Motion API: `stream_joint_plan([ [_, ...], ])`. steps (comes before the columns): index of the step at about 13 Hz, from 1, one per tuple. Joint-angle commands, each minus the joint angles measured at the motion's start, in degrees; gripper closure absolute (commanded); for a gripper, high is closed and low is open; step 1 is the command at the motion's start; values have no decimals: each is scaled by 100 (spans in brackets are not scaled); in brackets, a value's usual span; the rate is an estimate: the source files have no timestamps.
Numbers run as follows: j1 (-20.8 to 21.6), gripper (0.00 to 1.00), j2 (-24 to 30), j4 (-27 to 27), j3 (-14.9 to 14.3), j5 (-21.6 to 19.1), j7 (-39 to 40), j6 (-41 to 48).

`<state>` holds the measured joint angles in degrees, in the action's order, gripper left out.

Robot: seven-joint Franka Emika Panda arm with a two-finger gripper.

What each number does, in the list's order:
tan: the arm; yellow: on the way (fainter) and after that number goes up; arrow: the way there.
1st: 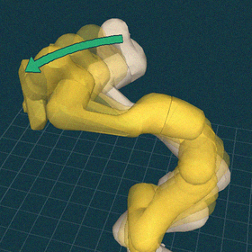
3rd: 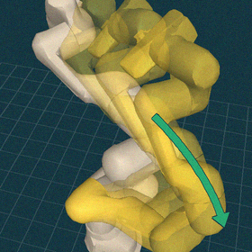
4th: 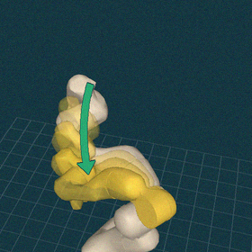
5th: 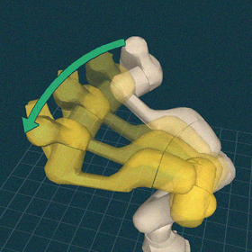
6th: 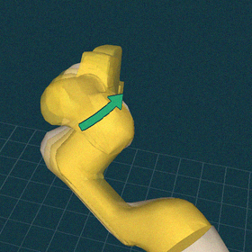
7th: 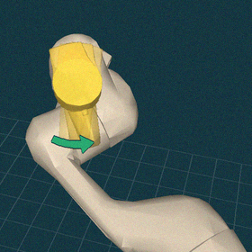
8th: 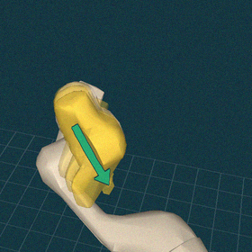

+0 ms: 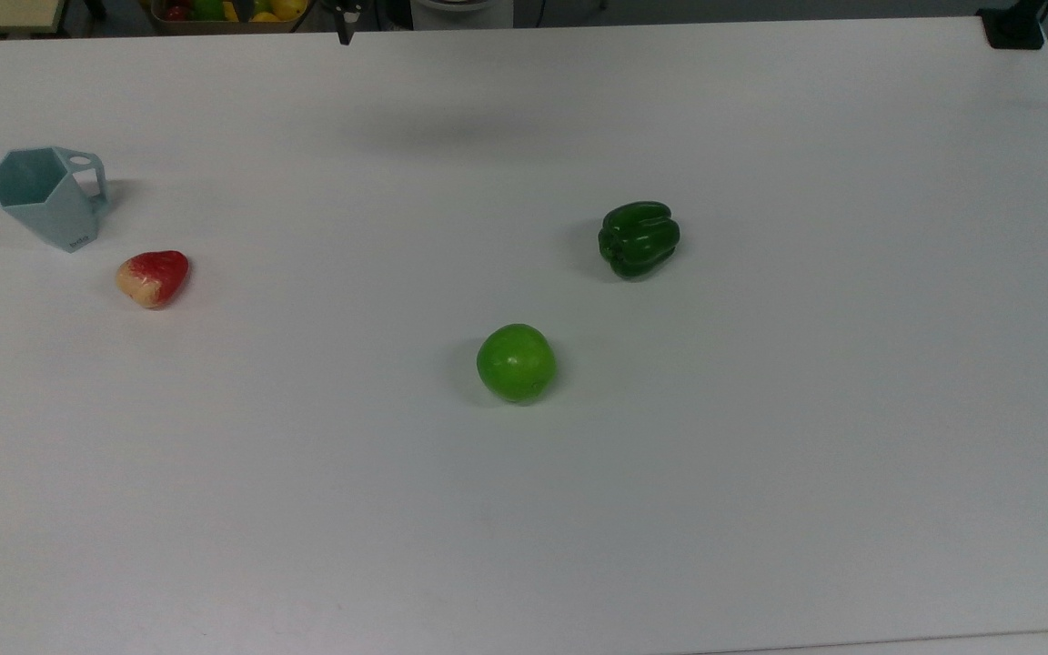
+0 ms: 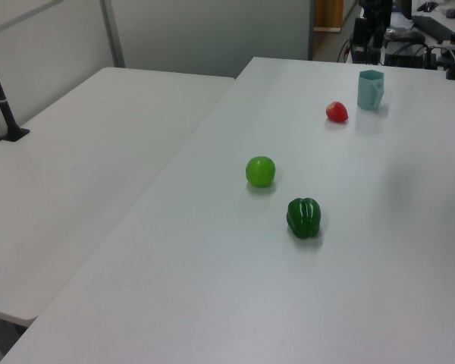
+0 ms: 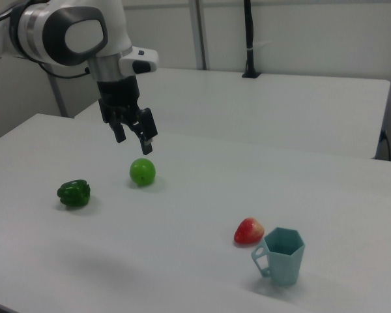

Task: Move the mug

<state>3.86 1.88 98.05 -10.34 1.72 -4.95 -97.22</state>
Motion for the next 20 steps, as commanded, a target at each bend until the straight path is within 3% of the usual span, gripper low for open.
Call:
stream_joint_plan([
  [1,27,0,-3,-102,-56,-31,100,169],
  [17,1,0,-3,-163,-82,-40,73,116],
  [20,-235,0,32,-277,-82,-119,65,142],
])
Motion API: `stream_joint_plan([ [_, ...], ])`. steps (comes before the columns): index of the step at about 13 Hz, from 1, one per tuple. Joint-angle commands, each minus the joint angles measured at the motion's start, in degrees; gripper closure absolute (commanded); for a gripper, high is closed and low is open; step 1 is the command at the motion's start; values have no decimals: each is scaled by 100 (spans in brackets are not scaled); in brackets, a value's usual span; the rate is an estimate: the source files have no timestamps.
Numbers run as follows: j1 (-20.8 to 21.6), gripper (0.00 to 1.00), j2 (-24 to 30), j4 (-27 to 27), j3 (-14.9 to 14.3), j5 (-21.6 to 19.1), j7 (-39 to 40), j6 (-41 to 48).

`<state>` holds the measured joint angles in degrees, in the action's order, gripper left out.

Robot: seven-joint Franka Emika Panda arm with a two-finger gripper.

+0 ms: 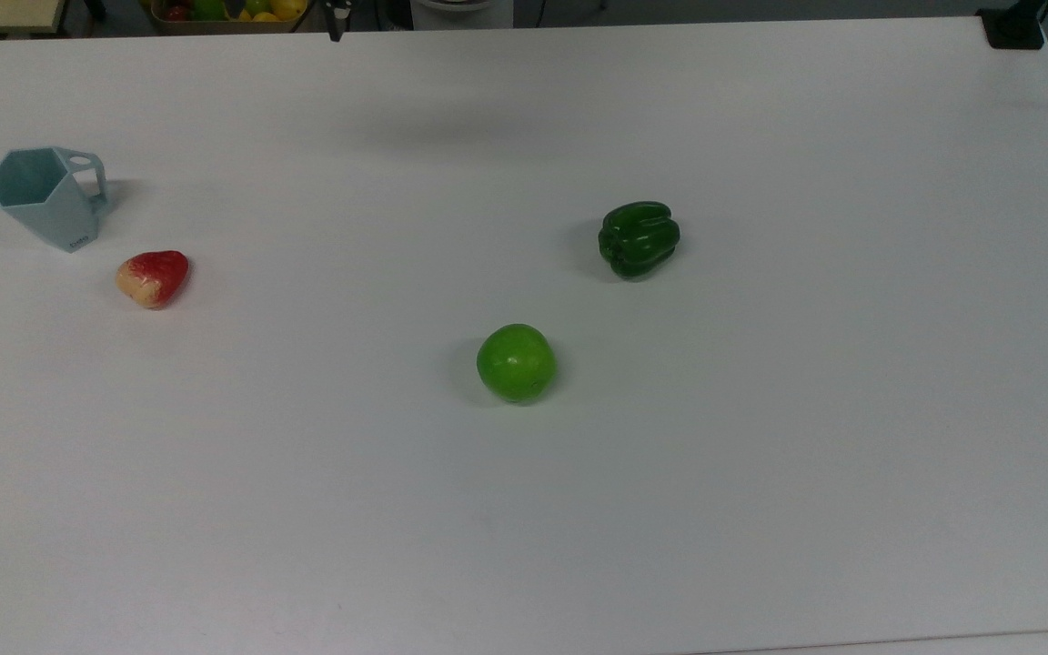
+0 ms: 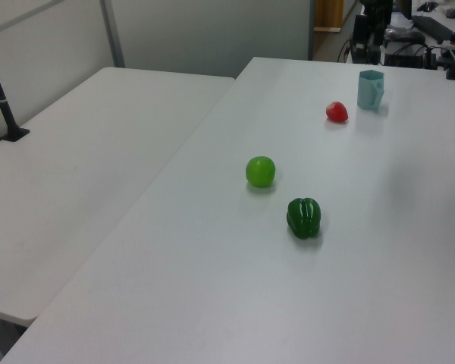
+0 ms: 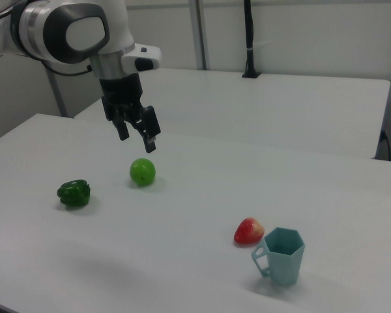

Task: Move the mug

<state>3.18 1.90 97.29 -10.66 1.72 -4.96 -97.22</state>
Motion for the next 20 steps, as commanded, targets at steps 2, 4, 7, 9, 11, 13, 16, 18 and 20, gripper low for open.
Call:
stream_joint_plan([
  [2,-326,0,-14,-194,-42,-137,56,55],
  [4,-493,0,-67,-71,-50,-224,-206,-225],
  [7,-757,0,47,999,-51,-225,-734,-1629],
  [9,-959,0,12,1422,-59,-146,-744,-2430],
  [11,-1152,0,-76,1608,-59,-23,-656,-2625],
  [13,-1460,0,-207,1775,-68,179,-656,-3011],
  [16,-1917,0,-453,1837,-129,92,-752,-3617],
  [18,-1997,0,-777,2056,-165,39,-970,-4390],
  [20,-2102,0,-1050,2057,-165,48,-1104,-4734],
])
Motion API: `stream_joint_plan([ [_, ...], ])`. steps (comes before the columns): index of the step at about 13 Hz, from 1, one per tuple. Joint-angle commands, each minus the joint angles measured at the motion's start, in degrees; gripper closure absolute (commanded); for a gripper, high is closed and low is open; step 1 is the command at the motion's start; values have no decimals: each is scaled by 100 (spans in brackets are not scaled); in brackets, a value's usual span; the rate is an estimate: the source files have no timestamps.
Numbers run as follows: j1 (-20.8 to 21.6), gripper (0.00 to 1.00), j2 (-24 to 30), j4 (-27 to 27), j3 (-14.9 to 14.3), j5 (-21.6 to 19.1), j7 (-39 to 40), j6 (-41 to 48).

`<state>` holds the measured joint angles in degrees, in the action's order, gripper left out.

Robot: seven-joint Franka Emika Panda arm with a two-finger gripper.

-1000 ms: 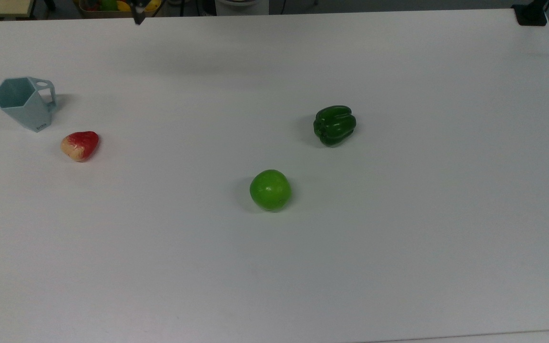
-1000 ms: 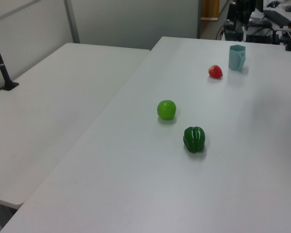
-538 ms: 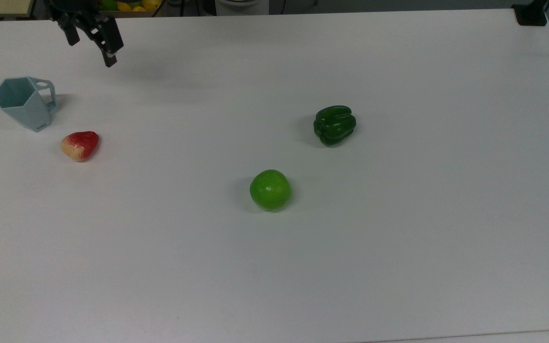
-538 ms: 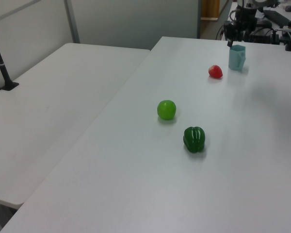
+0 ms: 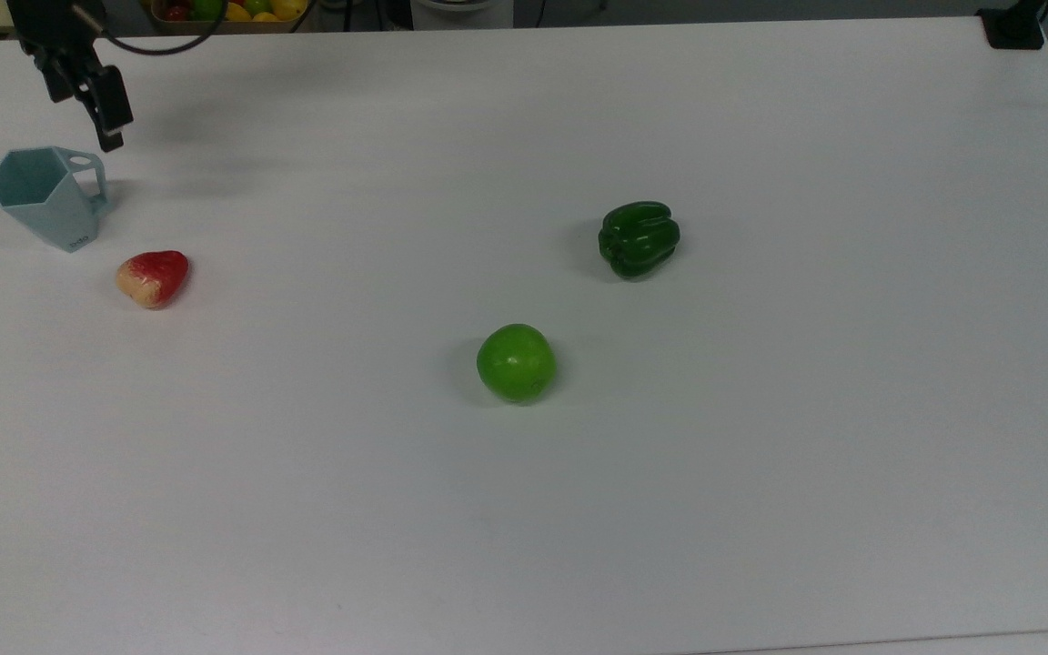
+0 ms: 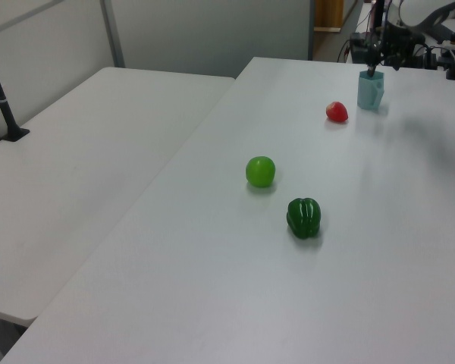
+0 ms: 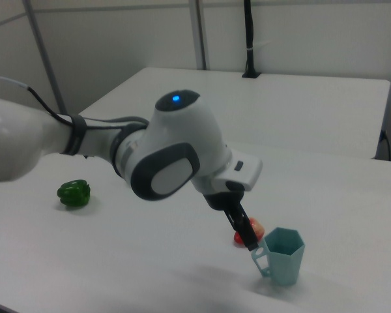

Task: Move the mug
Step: 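Move the gripper over the teal mug beside the strawberry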

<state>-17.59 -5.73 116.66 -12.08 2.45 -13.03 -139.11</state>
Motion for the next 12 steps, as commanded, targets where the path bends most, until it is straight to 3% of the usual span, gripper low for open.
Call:
stream_joint_plan([
  [1,-51,0,-367,120,-22,-34,-306,-669],
  [6,-52,0,-798,76,-22,-17,-420,-1223],
  [12,-60,13,-921,76,-22,45,-403,-1232],
])
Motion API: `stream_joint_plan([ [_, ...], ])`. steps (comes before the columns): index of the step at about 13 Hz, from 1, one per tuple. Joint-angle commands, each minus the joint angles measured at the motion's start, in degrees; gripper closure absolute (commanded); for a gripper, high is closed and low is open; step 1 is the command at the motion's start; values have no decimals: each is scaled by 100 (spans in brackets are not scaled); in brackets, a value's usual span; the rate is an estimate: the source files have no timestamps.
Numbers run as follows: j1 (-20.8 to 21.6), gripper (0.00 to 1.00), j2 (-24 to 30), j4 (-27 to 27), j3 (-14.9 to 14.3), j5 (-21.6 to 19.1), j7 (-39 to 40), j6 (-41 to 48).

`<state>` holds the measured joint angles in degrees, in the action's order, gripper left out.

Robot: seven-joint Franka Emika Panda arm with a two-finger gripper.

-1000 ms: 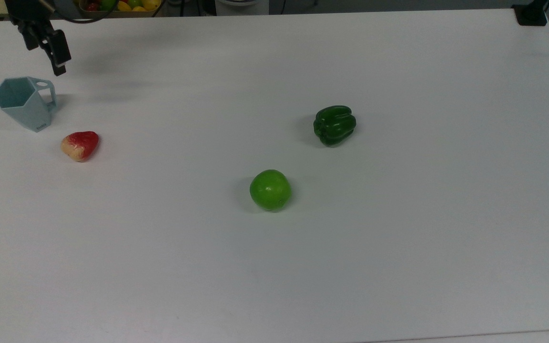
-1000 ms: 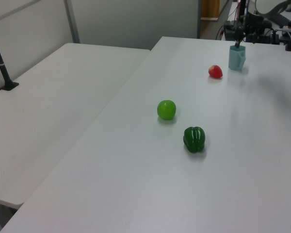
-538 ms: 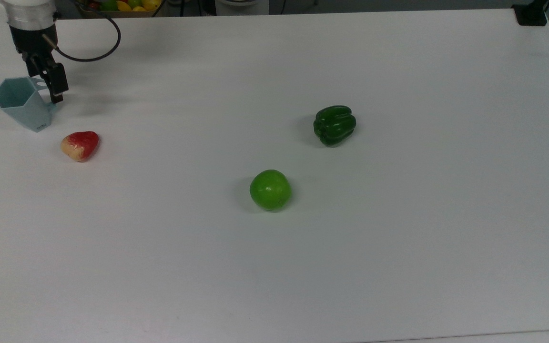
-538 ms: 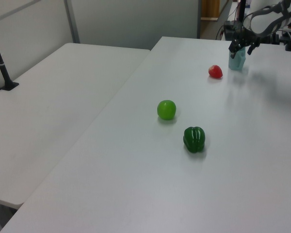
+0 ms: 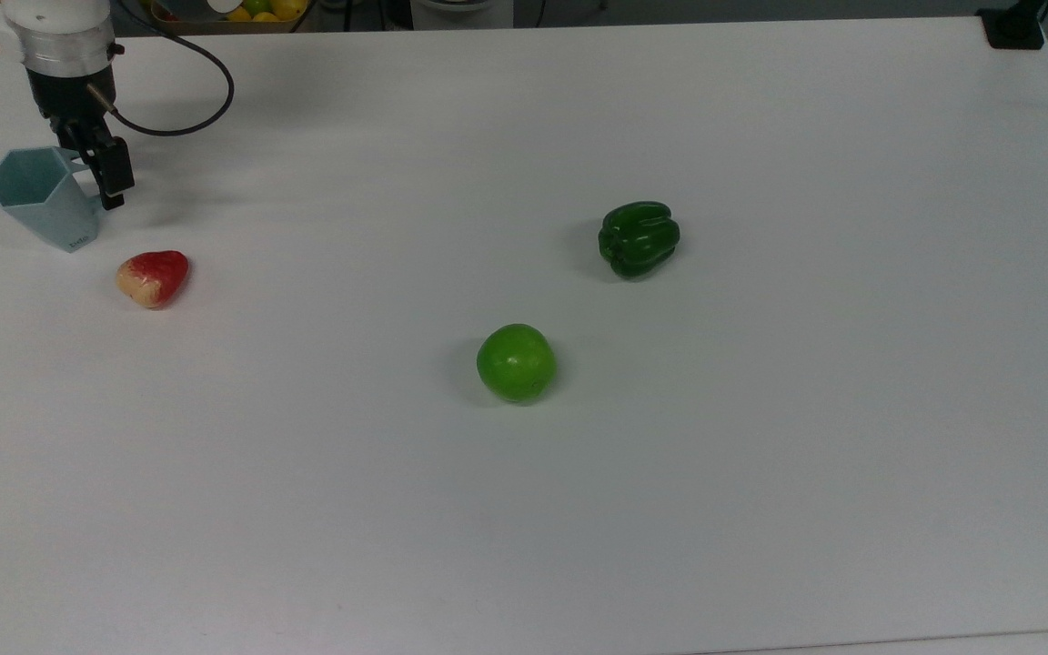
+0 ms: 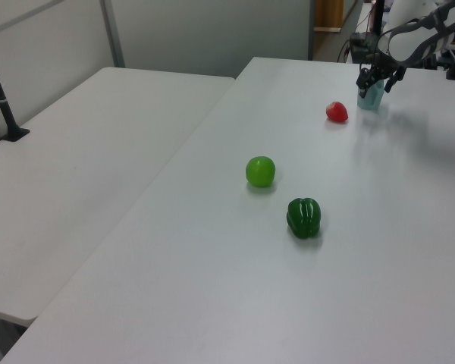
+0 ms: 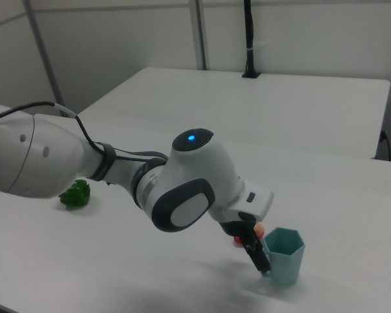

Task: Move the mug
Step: 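Lower the gripper onto the mug rim and close it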

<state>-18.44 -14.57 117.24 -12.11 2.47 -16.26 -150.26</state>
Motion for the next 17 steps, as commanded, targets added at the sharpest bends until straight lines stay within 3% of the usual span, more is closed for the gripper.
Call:
stream_joint_plan([
  [1,25,18,-37,18,-20,43,-71,-118],
  [9,16,61,-11,18,-20,52,-53,-127],
  [17,7,73,138,18,-29,61,-27,-101],
])
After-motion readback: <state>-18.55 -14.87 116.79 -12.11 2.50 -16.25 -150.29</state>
